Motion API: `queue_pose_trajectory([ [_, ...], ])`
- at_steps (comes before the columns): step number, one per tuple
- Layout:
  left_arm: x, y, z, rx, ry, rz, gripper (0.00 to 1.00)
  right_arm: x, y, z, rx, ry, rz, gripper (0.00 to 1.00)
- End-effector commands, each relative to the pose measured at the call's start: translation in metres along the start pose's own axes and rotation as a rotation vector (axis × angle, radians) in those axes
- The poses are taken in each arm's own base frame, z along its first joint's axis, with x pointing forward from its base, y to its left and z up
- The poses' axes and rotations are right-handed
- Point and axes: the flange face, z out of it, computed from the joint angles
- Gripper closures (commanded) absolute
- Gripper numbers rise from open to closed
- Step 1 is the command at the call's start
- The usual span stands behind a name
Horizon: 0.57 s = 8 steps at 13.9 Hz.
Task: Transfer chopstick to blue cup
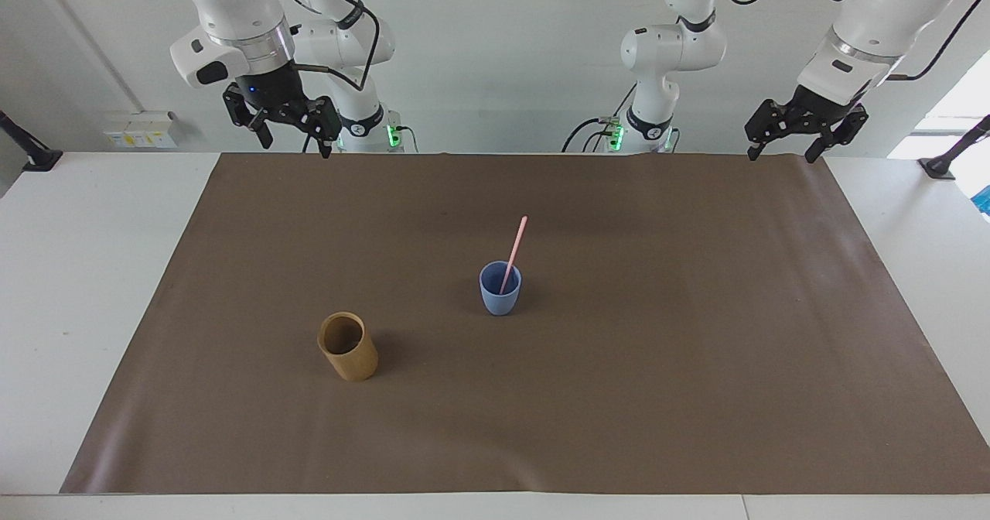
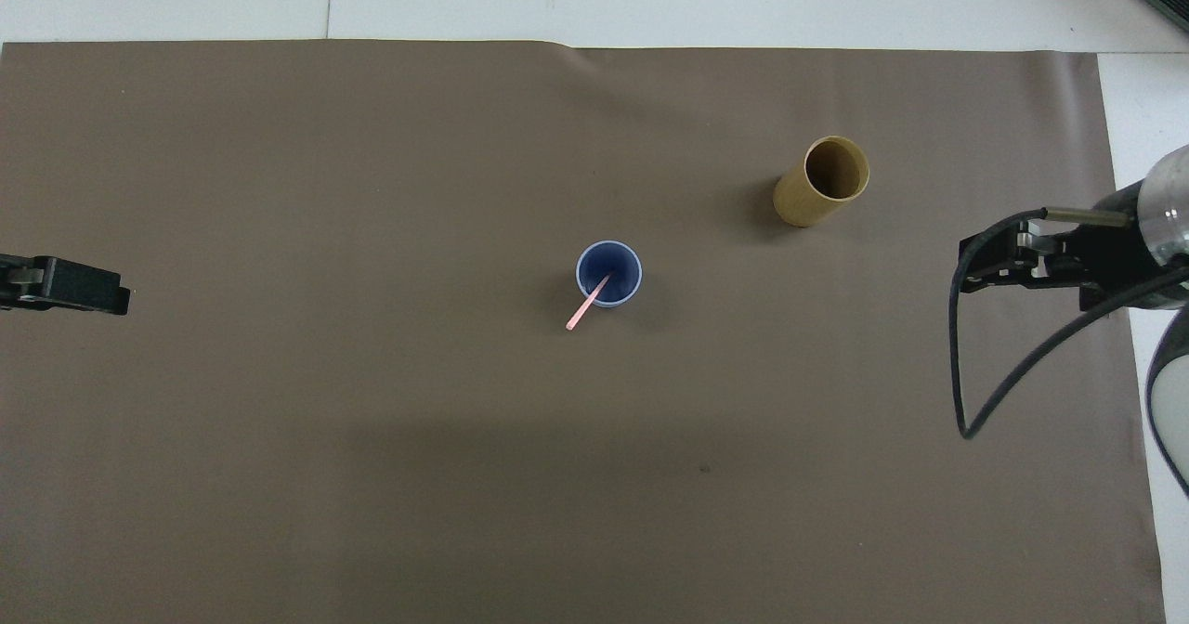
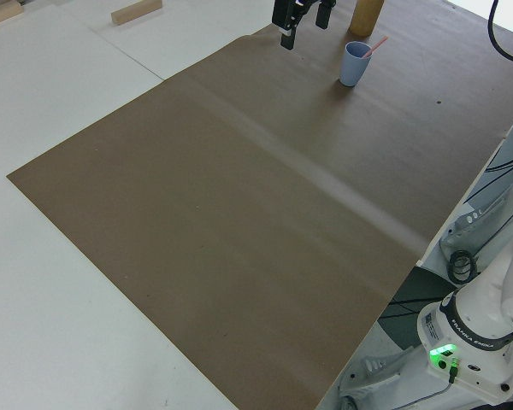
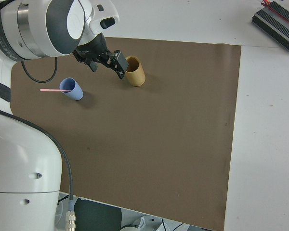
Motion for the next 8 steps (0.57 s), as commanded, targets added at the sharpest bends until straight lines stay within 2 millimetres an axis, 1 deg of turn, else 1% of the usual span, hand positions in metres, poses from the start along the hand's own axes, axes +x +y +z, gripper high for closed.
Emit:
queue_pose_trajectory([
  [1,-0.003,-0.001,-0.003,0.002,-0.009,0.006,0.00,0.000,0.010,-0.001,0.012,-0.005,-0.007,0.00],
  [3,-0.003,-0.002,-0.003,0.002,-0.009,0.004,0.00,0.004,0.014,0.000,0.043,-0.007,-0.015,0.00],
  [6,-0.003,-0.001,-0.003,0.002,-0.009,0.006,0.00,0.012,0.028,-0.002,0.069,0.015,-0.060,0.00],
  [8,-0.003,-0.001,-0.003,0.002,-0.009,0.006,0.00,0.012,0.028,-0.001,0.065,0.019,-0.059,0.00],
])
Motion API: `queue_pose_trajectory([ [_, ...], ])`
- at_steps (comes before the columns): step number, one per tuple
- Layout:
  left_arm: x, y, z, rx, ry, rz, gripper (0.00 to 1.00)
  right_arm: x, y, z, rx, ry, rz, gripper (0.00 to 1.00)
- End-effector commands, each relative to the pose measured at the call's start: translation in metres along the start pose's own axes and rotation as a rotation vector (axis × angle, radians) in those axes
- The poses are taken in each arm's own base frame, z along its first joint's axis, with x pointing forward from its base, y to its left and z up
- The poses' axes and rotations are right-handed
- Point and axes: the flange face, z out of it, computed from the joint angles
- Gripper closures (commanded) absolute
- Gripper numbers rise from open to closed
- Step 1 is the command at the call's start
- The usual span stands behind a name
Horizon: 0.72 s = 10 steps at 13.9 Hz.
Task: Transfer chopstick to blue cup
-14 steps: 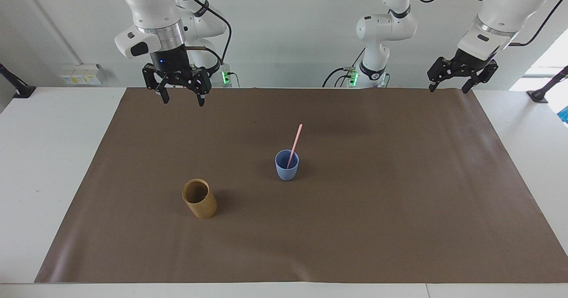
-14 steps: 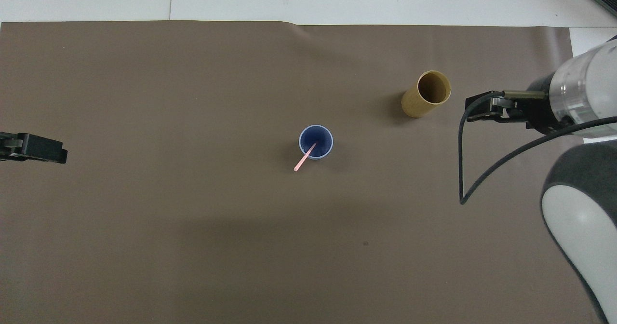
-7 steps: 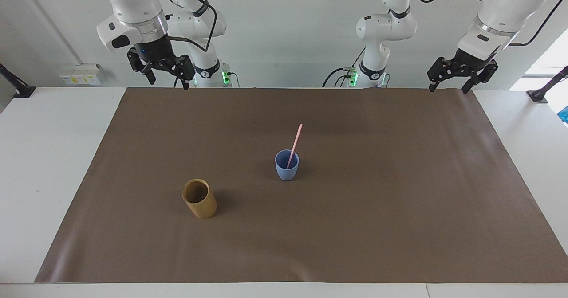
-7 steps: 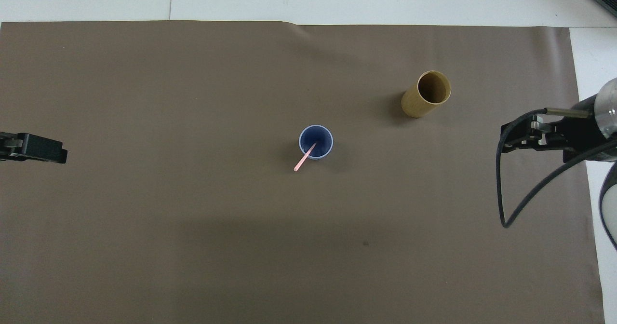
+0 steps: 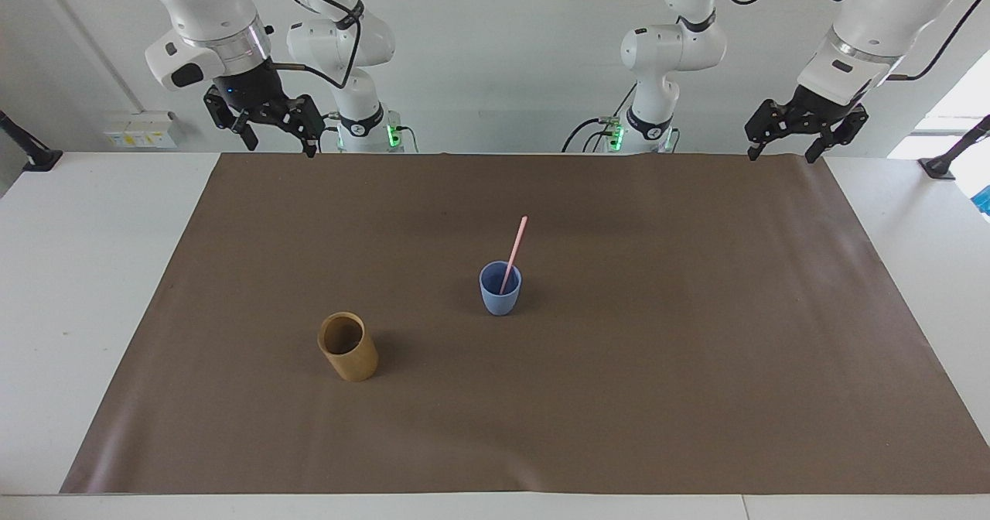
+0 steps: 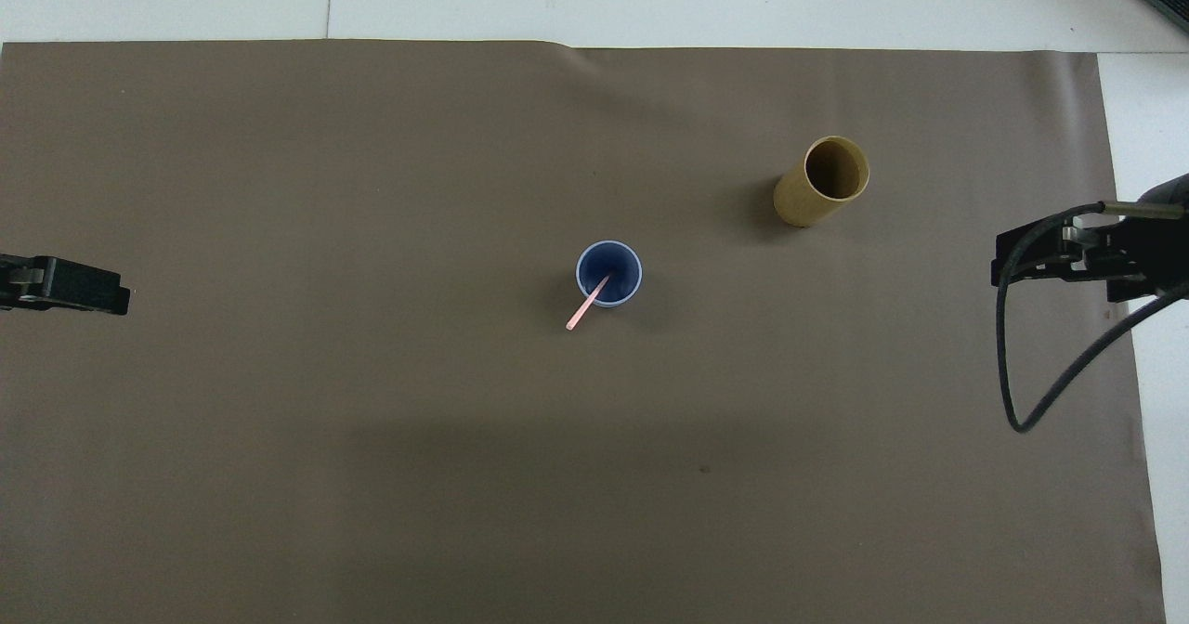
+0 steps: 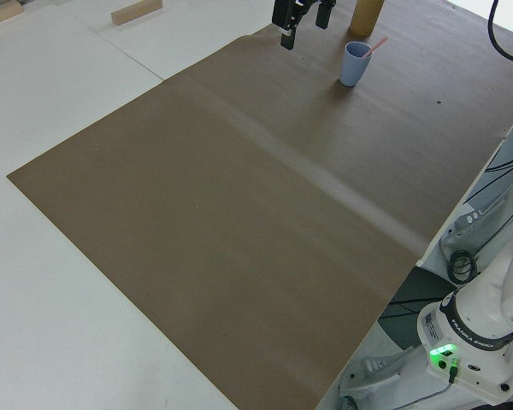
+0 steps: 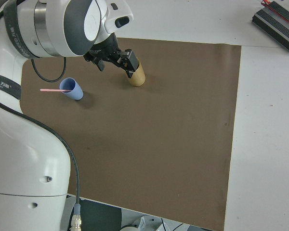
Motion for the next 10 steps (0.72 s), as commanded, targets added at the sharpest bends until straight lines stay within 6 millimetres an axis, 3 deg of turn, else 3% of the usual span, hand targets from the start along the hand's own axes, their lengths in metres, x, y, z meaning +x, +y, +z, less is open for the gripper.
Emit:
queue_pose_trajectory([
  [1,-0.0033,-0.0022,-0.0031,0.002,-0.009,0.004,0.00,0.0026,0.0008,-0.0010,0.028,0.019,-0.022,0.00],
  [10,-0.0033,-0.0022,-0.0031,0.002,-0.009,0.004,0.00,0.0090,-0.0033,-0.0034,0.026,0.073,-0.048,0.00],
])
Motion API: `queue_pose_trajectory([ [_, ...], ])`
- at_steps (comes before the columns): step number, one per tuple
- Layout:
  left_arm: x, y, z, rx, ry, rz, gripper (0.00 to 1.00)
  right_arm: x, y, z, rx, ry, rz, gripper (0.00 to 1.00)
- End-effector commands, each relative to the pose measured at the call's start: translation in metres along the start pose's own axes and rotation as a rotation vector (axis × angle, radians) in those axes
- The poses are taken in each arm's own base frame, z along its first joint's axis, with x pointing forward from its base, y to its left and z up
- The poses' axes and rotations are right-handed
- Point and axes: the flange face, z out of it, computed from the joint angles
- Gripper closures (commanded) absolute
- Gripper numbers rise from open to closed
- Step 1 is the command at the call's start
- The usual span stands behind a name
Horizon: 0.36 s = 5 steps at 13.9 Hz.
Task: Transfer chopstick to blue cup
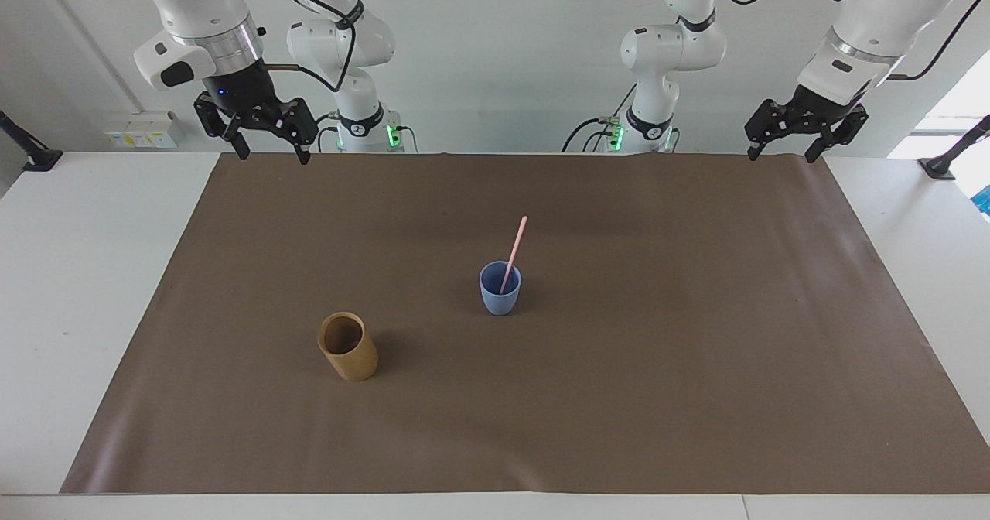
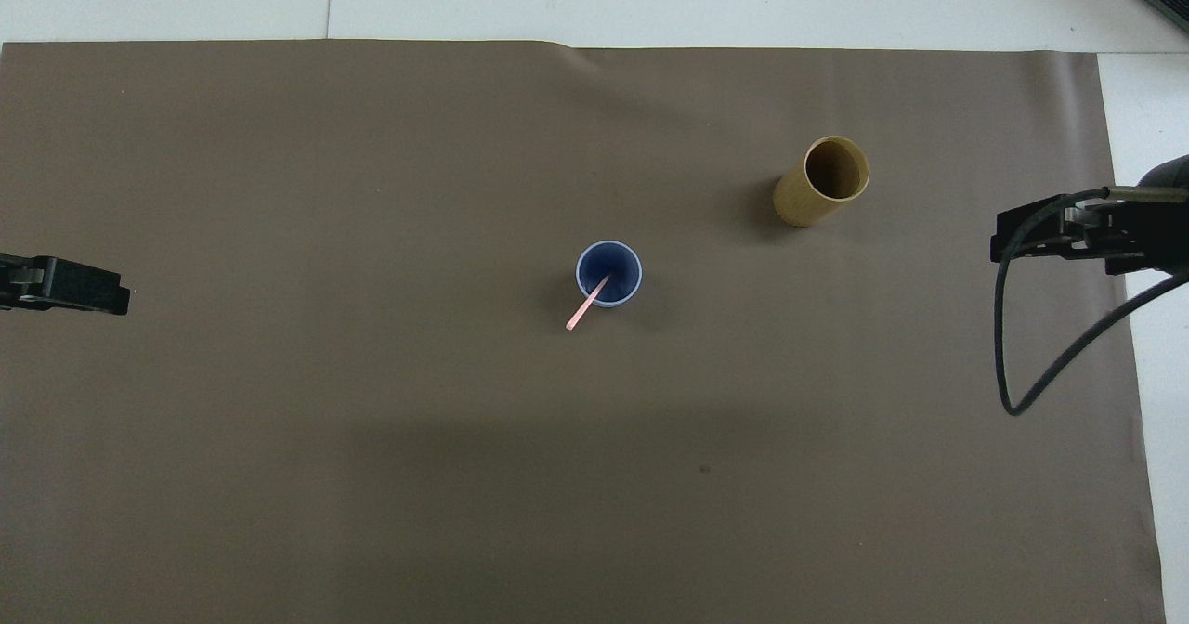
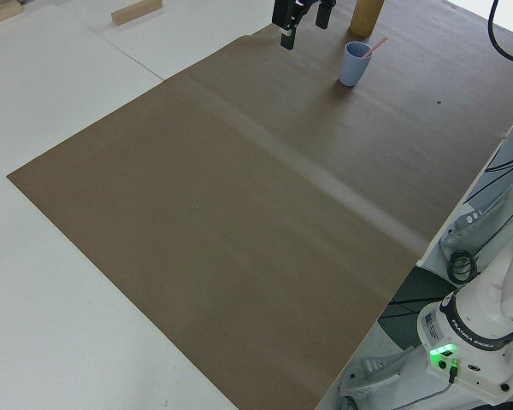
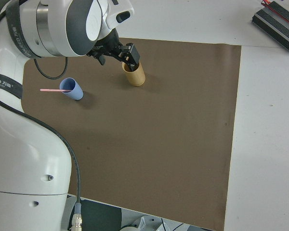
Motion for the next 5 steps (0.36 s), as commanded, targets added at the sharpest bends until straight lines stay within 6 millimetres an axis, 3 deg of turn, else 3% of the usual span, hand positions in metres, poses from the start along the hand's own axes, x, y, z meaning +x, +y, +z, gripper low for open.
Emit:
queue_pose_trajectory([
  [1,-0.0033,-0.0022,-0.0031,0.002,-0.009,0.004,0.00,0.0006,-0.0003,0.0007,0.013,0.008,-0.018,0.00],
  [5,-0.0033,-0.0022,-0.0031,0.002,-0.009,0.004,0.00,-0.0016,-0.0008,0.0016,0.011,0.000,-0.016,0.00],
])
